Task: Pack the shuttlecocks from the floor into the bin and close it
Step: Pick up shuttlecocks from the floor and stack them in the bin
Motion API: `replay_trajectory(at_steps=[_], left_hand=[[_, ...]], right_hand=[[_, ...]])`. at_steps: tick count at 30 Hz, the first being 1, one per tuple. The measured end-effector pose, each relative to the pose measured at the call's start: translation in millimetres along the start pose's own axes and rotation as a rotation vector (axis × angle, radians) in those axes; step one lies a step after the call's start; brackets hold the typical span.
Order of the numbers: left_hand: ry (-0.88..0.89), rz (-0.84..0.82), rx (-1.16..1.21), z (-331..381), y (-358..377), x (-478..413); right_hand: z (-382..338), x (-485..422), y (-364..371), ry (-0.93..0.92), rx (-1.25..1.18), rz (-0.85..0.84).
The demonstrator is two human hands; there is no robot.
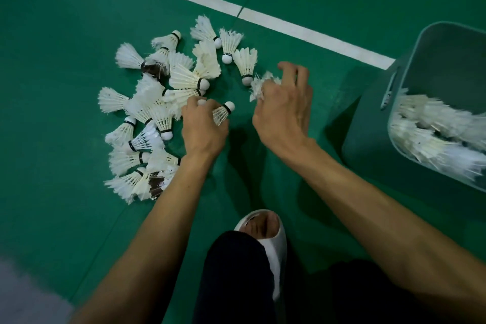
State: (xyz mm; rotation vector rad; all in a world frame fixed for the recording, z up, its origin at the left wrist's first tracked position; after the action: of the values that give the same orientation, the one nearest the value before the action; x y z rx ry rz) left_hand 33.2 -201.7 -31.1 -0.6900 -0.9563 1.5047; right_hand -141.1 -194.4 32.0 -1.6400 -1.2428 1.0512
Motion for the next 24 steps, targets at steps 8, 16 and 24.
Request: replay_trajectory(at_steps=[8, 16, 24], left_hand=[[0.060, 0.016, 0.482, 80, -7, 21], [0.299, 0.040, 0.738, 217, -27, 67], [0.612, -0.348, 0.471, 359, 40, 109]], right_hand=[[24, -19, -86, 0.051, -0.053, 0.123], [150, -3, -199, 0.316, -0.303, 0.308], [299, 33, -244, 0.709, 0.126, 0.089]])
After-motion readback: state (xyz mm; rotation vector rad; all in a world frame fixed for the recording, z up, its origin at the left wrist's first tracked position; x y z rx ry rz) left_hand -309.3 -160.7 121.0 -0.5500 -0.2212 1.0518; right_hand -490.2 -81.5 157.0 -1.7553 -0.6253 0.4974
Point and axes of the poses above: each hand's wrist, its own x-axis away from the middle knuckle, its own y-axis out of the palm, z = x × y, the point moved 8 cm from there along -x, towards the middle knuckle, and after that the axes turned 1 degree about y, right-handed, at the moved point
